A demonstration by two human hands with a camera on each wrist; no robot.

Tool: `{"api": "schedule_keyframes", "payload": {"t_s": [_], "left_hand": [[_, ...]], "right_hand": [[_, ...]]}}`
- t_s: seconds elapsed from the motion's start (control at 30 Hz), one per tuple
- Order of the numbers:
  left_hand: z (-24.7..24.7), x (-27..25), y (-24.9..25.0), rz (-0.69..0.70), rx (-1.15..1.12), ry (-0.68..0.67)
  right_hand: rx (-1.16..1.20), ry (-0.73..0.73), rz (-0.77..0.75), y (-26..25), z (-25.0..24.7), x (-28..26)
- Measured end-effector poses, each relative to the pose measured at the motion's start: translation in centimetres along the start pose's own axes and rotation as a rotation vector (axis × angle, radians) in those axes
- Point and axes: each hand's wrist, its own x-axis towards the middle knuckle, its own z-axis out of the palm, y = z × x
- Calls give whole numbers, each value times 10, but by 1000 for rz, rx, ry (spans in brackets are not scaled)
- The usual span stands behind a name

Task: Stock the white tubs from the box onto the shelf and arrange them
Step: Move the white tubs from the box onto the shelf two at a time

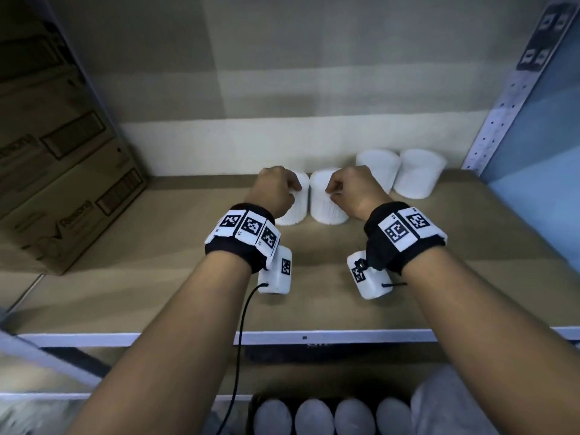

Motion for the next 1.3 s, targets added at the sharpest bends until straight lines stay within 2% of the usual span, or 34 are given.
{"api": "schedule_keyframes", "payload": {"t_s": [0.27,0.6,0.73,0.83,0.97,1.17,1.3], "left_hand": [[11,51,-10,21,-6,7],[22,75,-14,73,22,35],[14,70,-11,80,84,-52],[-2,55,-7,59,108,-133],[-17,20,0,51,83,-125],[-10,-42,32,9,106,-271],[-2,-79,56,35,118,-287]], "right_hand": [[-48,34,-17,10,7,44],[-58,61,-26,22,10,65],[-76,-1,-5,18,4,58],[-57,-37,-2,11,-6,41],[-53,-40,22,7,-18,6],[-94,-105,104,5,-37,-59],[-130,-104,130,3,-50,-105]]}}
